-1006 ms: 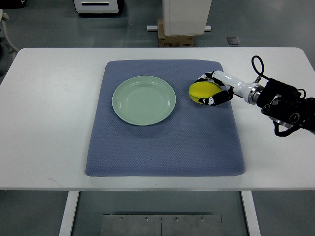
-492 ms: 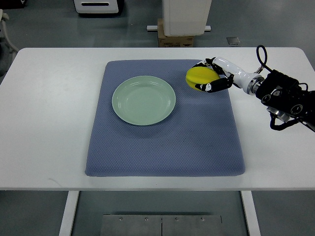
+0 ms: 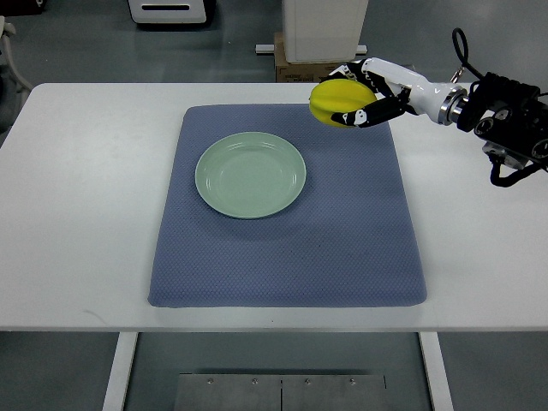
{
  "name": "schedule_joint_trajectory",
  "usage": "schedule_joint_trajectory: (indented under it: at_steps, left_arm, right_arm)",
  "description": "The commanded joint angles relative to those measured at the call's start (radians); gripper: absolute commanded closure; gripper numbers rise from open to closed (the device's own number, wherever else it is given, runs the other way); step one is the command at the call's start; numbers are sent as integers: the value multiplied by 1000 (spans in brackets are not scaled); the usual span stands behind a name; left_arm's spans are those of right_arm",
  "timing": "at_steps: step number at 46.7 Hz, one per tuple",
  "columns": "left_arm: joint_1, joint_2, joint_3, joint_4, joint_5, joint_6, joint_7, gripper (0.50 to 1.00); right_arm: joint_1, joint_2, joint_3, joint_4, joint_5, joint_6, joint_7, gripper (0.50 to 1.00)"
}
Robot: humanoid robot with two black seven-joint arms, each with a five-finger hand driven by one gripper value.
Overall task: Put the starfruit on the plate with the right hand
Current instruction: 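Lift the starfruit up off the mat with the right hand, then carry the starfruit over the green plate and lower it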
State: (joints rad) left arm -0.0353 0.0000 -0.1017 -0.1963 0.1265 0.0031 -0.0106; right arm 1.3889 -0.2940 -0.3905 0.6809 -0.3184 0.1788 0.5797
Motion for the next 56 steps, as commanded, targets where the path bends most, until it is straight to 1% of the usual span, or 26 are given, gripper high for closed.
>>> schedule_joint_trajectory:
  at_steps: [1, 11, 20, 23, 30, 36, 47, 53, 56]
  left_arm:
    - [0, 0, 0, 0, -1, 0, 0, 500]
    - [0, 0, -1, 0, 1, 0, 0, 500]
    - [0, 0, 0, 0, 1, 0, 0, 500]
    - [0, 0, 0, 0, 1, 0, 0, 500]
    - [0, 0, 0, 0, 1, 0, 0, 500]
    - [0, 0, 0, 0, 1, 0, 0, 500]
    - [0, 0, -1, 0, 1, 0, 0, 500]
    - [0, 0, 0, 0, -1, 0, 0, 500]
    - [0, 0, 0, 0, 1, 0, 0, 500]
  right_arm:
    - [10, 18, -1, 0, -1, 8, 0, 1000]
    - [25, 128, -1, -3, 1, 5, -4, 1000]
    - [18, 188, -1, -24, 1, -2, -14, 1000]
    - [15, 225, -1, -29, 1, -5, -15, 1000]
    - [-10, 289, -1, -79, 2, -7, -34, 1000]
    - [-56, 294, -1, -127, 2, -7, -47, 1000]
    - [-90, 294, -1, -165, 2, -16, -52, 1000]
    - [-108, 294, 1, -165, 4, -18, -95, 1000]
    - [-110, 294, 1, -165, 4, -18, -103, 1000]
